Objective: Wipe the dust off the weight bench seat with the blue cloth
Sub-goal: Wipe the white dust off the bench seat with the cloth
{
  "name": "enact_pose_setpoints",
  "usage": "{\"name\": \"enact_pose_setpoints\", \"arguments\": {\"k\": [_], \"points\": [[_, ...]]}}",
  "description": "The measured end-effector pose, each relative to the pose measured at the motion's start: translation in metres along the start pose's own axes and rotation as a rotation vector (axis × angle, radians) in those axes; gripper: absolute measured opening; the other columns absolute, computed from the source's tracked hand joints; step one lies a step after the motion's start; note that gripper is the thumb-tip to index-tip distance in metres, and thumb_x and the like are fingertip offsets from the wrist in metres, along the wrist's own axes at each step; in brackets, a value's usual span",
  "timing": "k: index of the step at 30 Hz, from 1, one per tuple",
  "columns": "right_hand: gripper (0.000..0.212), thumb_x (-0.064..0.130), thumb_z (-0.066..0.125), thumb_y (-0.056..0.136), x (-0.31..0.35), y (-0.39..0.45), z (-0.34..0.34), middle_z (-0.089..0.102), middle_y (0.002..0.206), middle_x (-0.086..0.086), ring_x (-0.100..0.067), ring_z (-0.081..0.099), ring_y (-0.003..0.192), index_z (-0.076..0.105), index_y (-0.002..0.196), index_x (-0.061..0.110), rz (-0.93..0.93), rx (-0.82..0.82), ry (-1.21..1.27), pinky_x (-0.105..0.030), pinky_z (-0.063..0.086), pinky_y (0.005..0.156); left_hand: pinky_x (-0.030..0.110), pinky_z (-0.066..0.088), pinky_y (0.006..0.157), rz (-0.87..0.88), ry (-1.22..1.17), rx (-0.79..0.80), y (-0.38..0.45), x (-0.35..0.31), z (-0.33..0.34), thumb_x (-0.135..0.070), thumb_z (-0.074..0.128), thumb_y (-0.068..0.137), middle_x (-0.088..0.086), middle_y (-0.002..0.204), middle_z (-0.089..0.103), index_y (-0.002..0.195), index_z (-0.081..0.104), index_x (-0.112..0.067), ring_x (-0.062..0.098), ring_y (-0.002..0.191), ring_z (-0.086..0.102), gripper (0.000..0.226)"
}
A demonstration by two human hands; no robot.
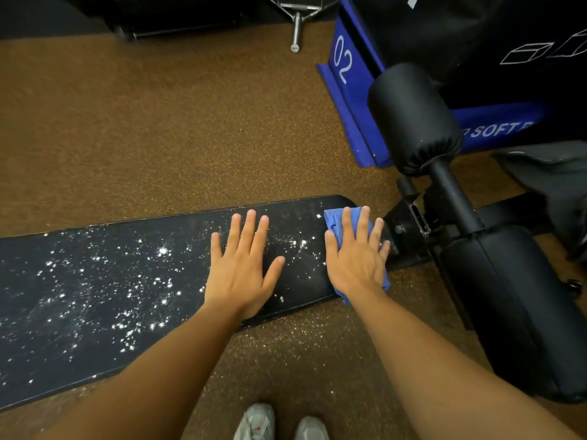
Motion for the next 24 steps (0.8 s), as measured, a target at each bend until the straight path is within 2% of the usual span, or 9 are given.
{"name": "enact_pose_setpoints", "arguments": {"k": [4,9,19,24], "points": [[0.067,0.058,0.014,0.095,-0.003,0.003,0.003,-0.018,0.159,-0.005,-0.037,-0.01,0.145,-0.009,0.151,0.03,-0.05,0.004,-0.036,-0.058,0.01,0.114,0.053,-0.003,0.117,-0.03,-0.004,0.001,0.001,0.001,0.012,-0.063,0.01,0.093,0.0,0.16,-0.014,0.151,-0.01,-0.025,0.02,0.144,-0.021,0.072],[0.061,0.051,0.012,0.098,-0.001,0.009,0.003,-0.015,0.16,-0.004,-0.035,-0.006,0.145,-0.008,0.151,0.029,-0.078,-0.016,-0.05,-0.055,0.011,0.116,0.053,-0.005,0.117,-0.084,-0.04,-0.031,0.0,-0.001,0.026,-0.063,0.012,0.092,0.0,0.16,-0.015,0.151,-0.009,-0.024,0.021,0.144,-0.022,0.074],[0.06,0.049,0.012,0.099,0.006,0.019,0.0,-0.012,0.161,-0.006,-0.036,-0.004,0.145,-0.008,0.151,0.026,-0.12,-0.023,-0.053,-0.054,0.009,0.116,0.053,-0.003,0.117,-0.119,-0.068,-0.08,-0.004,-0.009,0.035,-0.064,0.017,0.092,0.001,0.16,-0.01,0.152,-0.004,-0.022,0.021,0.145,-0.019,0.076],[0.061,0.049,0.01,0.099,0.018,0.032,0.0,-0.013,0.16,-0.005,-0.035,-0.009,0.145,-0.009,0.151,0.024,-0.124,-0.003,-0.04,-0.055,0.005,0.116,0.05,-0.005,0.118,-0.142,-0.058,-0.079,-0.004,-0.008,0.036,-0.064,0.013,0.092,0.002,0.16,-0.012,0.152,-0.006,-0.021,0.021,0.145,-0.021,0.076]]}}
Point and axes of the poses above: each hand's wrist, its own y-axis towards the middle knuckle, its own z-axis out of the palm, x = y × z, the point moved 5 cm from there along y, towards the middle knuckle
